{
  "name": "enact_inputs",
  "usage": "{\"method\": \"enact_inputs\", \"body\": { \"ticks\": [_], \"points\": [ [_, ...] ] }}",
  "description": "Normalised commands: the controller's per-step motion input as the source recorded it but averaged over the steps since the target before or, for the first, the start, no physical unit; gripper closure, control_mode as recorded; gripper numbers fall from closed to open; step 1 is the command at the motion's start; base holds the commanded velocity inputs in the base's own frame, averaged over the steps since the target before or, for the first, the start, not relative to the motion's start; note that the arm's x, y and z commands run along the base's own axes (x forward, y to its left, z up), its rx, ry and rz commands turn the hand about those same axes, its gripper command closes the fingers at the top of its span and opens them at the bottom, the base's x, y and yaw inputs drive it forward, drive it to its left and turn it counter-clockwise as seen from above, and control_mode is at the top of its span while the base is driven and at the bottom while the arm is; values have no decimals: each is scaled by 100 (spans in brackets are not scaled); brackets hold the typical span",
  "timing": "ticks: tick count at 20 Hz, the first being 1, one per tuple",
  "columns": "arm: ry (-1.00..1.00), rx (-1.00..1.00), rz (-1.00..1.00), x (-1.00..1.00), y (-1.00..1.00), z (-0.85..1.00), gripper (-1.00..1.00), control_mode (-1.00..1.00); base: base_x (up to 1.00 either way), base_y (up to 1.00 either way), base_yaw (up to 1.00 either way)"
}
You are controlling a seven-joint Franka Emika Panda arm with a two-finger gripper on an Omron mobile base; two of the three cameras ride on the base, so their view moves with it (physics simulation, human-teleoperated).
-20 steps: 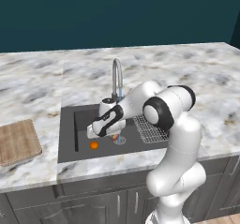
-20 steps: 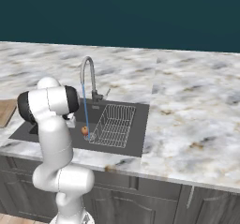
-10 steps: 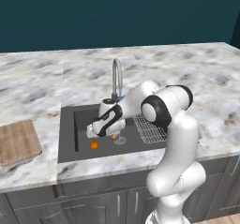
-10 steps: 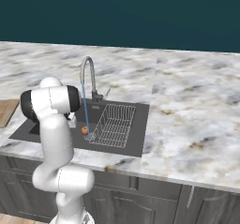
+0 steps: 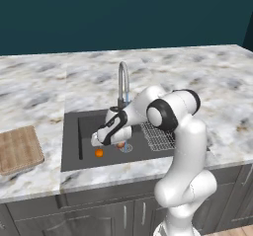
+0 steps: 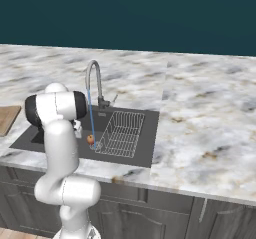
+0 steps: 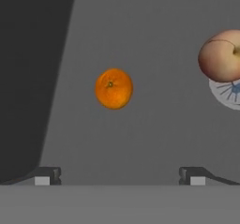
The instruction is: Pick the tangerine, peach from the sink and place them on the cutting board to airdry. Then turn off the sink faucet.
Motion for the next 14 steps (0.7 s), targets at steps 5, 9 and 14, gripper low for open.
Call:
{"method": "enact_inputs", "body": {
  "ticks": [5, 9, 14],
  "points": [
    [0, 3, 0, 8, 0, -12, -100, -100, 0, 0, 0],
    [0, 3, 0, 9, 1, -13, -100, -100, 0, 0, 0],
    [0, 3, 0, 11, 5, -13, -100, -100, 0, 0, 0]
  ]
}}
